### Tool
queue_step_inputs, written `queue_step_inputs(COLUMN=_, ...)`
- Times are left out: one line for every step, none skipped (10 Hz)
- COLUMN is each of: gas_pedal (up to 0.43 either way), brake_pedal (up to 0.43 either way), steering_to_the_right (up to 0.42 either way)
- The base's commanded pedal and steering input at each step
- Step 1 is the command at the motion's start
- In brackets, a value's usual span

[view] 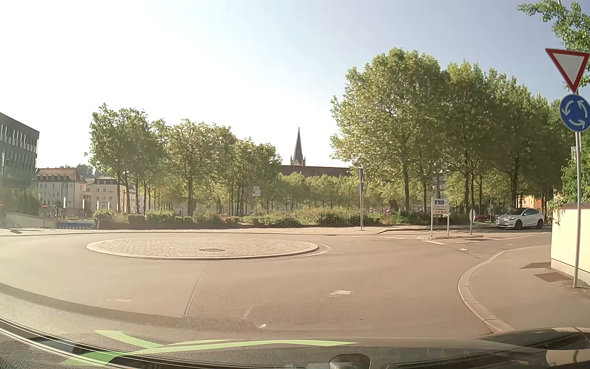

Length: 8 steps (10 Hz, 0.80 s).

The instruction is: Follow the waypoints while adhering to traffic rules and regulations

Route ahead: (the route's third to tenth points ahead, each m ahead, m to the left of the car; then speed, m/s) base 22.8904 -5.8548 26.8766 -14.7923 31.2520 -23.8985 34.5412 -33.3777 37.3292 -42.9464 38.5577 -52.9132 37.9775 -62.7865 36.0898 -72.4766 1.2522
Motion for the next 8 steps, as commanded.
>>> queue_step_inputs(gas_pedal=0.0, brake_pedal=0.0, steering_to_the_right=0.001)
queue_step_inputs(gas_pedal=0.0, brake_pedal=0.0, steering_to_the_right=0.001)
queue_step_inputs(gas_pedal=0.0, brake_pedal=0.0, steering_to_the_right=0.002)
queue_step_inputs(gas_pedal=0.0, brake_pedal=0.0, steering_to_the_right=0.004)
queue_step_inputs(gas_pedal=0.0, brake_pedal=0.0, steering_to_the_right=0.003)
queue_step_inputs(gas_pedal=0.0, brake_pedal=0.0, steering_to_the_right=0.004)
queue_step_inputs(gas_pedal=0.0, brake_pedal=0.0, steering_to_the_right=0.005)
queue_step_inputs(gas_pedal=0.0, brake_pedal=0.0, steering_to_the_right=0.005)
